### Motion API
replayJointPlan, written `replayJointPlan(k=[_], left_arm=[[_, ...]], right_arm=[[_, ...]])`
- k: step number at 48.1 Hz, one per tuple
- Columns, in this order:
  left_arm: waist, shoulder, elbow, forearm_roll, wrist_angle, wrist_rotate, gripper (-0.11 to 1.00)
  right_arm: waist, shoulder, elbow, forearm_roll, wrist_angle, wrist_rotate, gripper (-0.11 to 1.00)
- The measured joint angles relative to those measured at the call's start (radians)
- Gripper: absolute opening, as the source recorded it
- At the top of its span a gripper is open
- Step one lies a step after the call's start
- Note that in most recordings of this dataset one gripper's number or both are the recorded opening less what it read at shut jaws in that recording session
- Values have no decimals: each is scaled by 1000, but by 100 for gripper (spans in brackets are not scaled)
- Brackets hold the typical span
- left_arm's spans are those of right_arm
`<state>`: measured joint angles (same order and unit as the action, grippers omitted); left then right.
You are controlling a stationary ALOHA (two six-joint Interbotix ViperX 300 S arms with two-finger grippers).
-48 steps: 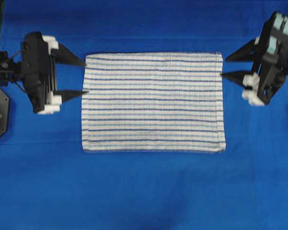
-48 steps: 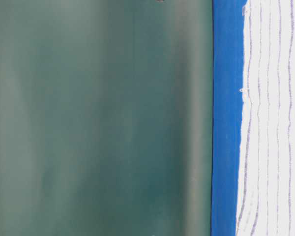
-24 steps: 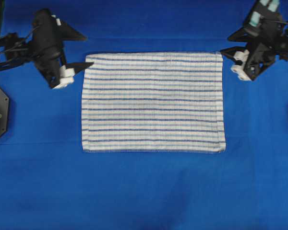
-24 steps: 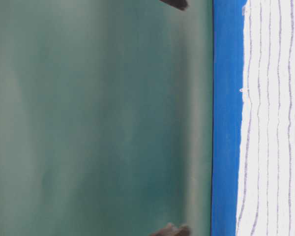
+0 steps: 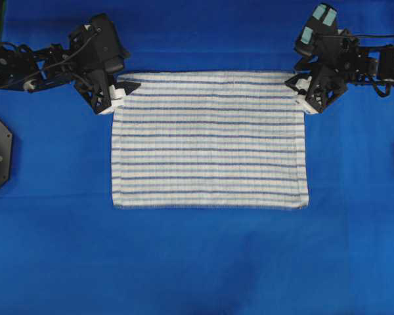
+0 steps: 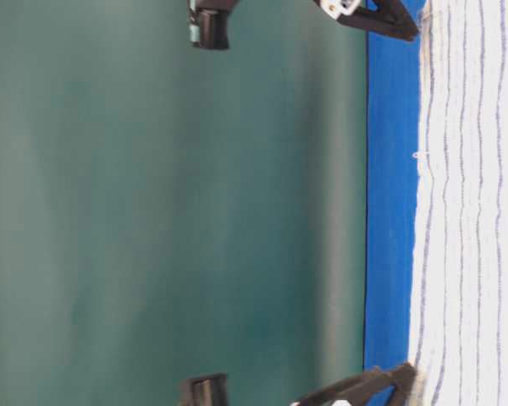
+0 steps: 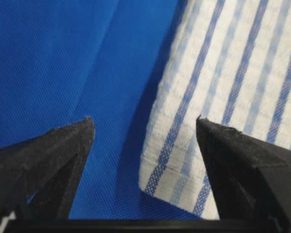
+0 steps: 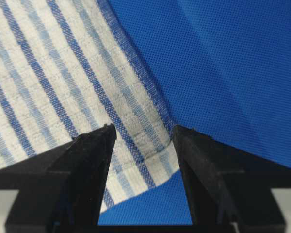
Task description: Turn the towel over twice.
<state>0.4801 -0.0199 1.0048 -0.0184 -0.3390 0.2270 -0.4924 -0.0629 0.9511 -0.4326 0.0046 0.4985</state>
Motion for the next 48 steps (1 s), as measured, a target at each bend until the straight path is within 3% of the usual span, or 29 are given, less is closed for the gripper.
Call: replayJointPlan(k=[8, 14, 16, 23, 25, 48], left_arm=[[6, 29, -2, 0, -5, -2, 72], [15, 49, -3, 0, -5, -3, 49], [18, 57, -5, 0, -5, -5, 40], [21, 80, -6, 0, -6, -6, 8], [23, 81, -8, 0, -6, -6, 3], [60, 15, -52, 0, 40, 0, 3]], right_arm=[[-17, 44, -5, -2, -12, 0, 56], [-31, 58, -6, -6, -20, -2, 49], [-34, 63, -8, -14, -21, -2, 43], [-37, 71, -9, -40, -29, -5, 4], [-37, 72, -11, -44, -29, -6, 1], [-72, -2, -14, -48, -6, -5, 1]])
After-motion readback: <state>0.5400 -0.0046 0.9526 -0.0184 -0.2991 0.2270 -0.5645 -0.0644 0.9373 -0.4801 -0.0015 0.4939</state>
